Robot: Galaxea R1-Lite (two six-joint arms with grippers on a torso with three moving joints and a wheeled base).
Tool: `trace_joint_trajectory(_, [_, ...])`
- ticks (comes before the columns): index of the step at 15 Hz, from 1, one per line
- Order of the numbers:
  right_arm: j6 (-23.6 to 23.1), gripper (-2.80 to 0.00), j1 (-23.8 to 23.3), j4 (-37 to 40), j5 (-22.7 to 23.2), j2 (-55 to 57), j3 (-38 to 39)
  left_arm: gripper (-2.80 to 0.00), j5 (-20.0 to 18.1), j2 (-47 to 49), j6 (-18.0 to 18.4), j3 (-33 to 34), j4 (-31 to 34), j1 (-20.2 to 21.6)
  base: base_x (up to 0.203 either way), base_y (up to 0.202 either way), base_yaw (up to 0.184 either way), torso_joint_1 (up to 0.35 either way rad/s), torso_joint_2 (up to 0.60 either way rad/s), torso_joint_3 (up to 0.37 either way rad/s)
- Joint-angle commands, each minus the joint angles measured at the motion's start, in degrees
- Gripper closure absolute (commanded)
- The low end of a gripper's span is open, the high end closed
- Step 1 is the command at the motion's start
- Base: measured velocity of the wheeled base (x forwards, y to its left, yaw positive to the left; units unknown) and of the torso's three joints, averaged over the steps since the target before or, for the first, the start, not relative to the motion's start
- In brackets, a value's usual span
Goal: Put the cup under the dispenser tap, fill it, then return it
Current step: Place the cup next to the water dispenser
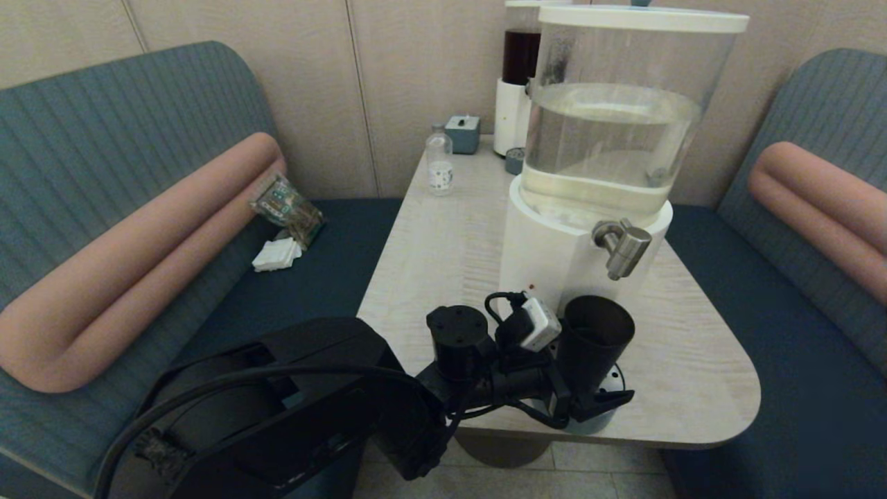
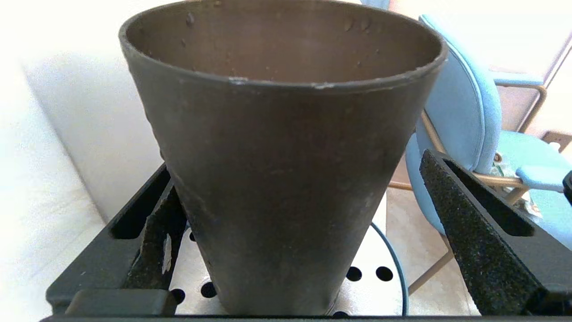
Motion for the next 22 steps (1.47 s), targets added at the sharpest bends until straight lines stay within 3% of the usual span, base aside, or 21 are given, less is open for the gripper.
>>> trace_joint_trajectory(1, [-0.02, 0.0, 0.02, 0.03, -0.02, 0.02, 0.79, -2.8, -0.21, 0.26, 0.13, -0.16, -0.5, 0.01, 0.0, 0.0, 0.0, 0.0, 0.0, 0.0])
trace_joint_trajectory(2, [-0.02, 0.0, 0.02, -0.06, -0.02, 0.02, 0.79, -2.8, -0.14, 0.3, 0.17, -0.17, -0.44, 0.01, 0.0, 0.0, 0.0, 0.0, 0.0, 0.0])
trace_joint_trajectory(3, [-0.02, 0.0, 0.02, 0.03, -0.02, 0.02, 0.79, 0.0, -0.12, 0.6, 0.24, -0.25, -0.42, 0.01, 0.0, 0.0, 0.0, 0.0, 0.0, 0.0])
trace_joint_trajectory(11, [-0.02, 0.0, 0.02, -0.06, -0.02, 0.02, 0.79, 0.0, 0.72, -0.66, -0.1, 1.28, -0.77, -0.52, 0.0, 0.0, 0.0, 0.0, 0.0, 0.0])
trace_joint_trajectory(18, [-0.02, 0.0, 0.02, -0.06, -0.02, 0.02, 0.79, 0.0, 0.82, -14.42, -1.08, 16.94, -1.01, 0.04, 0.0, 0.0, 0.0, 0.0, 0.0, 0.0])
trace_joint_trajectory(22, [-0.02, 0.0, 0.02, -0.06, -0.02, 0.02, 0.79, 0.0, 2.12, -24.22, -1.37, 25.98, -0.99, 4.6, 0.0, 0.0, 0.0, 0.0, 0.0, 0.0])
